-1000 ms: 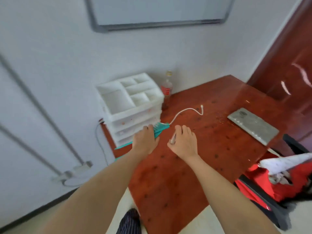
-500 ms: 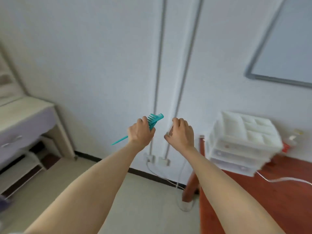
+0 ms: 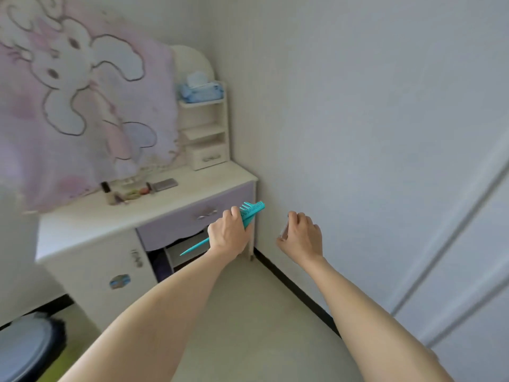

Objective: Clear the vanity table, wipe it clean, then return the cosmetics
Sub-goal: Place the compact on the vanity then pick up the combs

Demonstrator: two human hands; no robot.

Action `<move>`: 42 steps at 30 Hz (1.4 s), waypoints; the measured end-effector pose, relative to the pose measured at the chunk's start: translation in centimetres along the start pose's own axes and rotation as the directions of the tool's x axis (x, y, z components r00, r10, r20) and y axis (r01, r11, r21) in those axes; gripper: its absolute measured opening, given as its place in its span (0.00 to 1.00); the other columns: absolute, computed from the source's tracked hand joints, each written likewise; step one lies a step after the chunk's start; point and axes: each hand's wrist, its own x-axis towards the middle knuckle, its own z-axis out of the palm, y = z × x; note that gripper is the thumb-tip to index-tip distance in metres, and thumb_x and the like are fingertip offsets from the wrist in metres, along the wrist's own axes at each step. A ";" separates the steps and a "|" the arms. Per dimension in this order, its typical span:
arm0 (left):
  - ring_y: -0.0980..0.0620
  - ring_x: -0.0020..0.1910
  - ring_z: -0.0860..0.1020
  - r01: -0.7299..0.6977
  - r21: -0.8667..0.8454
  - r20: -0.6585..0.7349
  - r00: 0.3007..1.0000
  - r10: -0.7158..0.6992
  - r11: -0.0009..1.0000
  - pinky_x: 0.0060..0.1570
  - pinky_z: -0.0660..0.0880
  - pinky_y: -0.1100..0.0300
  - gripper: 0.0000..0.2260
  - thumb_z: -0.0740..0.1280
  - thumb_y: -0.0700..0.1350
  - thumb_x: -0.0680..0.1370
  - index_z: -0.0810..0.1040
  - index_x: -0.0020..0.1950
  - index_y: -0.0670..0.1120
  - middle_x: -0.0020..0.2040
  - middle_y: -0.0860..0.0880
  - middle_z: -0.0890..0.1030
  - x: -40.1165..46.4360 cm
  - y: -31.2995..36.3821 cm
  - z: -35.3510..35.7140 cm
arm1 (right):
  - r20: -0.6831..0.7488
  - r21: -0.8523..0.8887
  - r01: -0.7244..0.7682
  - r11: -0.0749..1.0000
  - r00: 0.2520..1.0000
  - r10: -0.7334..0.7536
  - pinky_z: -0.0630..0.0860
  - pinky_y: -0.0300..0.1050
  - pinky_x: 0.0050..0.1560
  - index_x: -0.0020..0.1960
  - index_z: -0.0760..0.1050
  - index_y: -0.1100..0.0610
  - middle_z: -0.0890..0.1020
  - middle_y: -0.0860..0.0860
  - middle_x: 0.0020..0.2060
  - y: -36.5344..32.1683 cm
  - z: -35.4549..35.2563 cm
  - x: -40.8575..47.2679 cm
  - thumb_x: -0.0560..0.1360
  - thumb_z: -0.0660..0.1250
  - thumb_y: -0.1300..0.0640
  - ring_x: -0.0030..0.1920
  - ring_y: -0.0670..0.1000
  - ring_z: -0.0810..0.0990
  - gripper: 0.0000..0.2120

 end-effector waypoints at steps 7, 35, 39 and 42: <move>0.47 0.48 0.79 0.170 0.004 -0.011 0.985 -0.170 0.985 0.39 0.74 0.57 0.18 0.58 0.55 0.79 0.67 0.61 0.45 0.55 0.48 0.76 5.9 -8.9 2.3 | 0.077 0.069 0.143 0.987 0.986 -0.148 0.69 0.49 0.53 0.61 0.65 0.57 0.74 0.55 0.58 -7.7 6.2 8.7 0.69 0.68 0.47 0.57 0.56 0.72 0.26; 0.45 0.49 0.78 0.644 -0.018 0.135 0.759 -0.637 0.764 0.40 0.71 0.55 0.17 0.57 0.54 0.79 0.66 0.61 0.44 0.56 0.46 0.75 45.4 -25.7 16.3 | 0.371 0.066 0.504 0.861 0.789 -0.490 0.68 0.47 0.50 0.63 0.64 0.57 0.73 0.54 0.57 -19.3 29.9 50.9 0.70 0.66 0.48 0.57 0.55 0.71 0.26; 0.45 0.50 0.78 0.664 -0.005 0.206 0.733 -0.649 0.748 0.40 0.71 0.54 0.16 0.57 0.54 0.79 0.66 0.59 0.43 0.56 0.46 0.75 50.5 -28.6 18.9 | 0.428 0.087 0.502 0.860 0.761 -0.488 0.68 0.48 0.50 0.62 0.65 0.57 0.73 0.54 0.57 -21.7 34.0 54.8 0.70 0.66 0.47 0.57 0.55 0.71 0.25; 0.45 0.52 0.78 0.680 0.011 0.267 0.705 -0.657 0.734 0.41 0.72 0.54 0.17 0.56 0.54 0.79 0.65 0.61 0.43 0.57 0.46 0.74 53.5 -30.0 20.7 | 0.470 0.120 0.506 0.854 0.729 -0.498 0.68 0.48 0.50 0.62 0.65 0.57 0.72 0.54 0.56 -22.8 36.4 57.1 0.70 0.65 0.47 0.57 0.55 0.71 0.25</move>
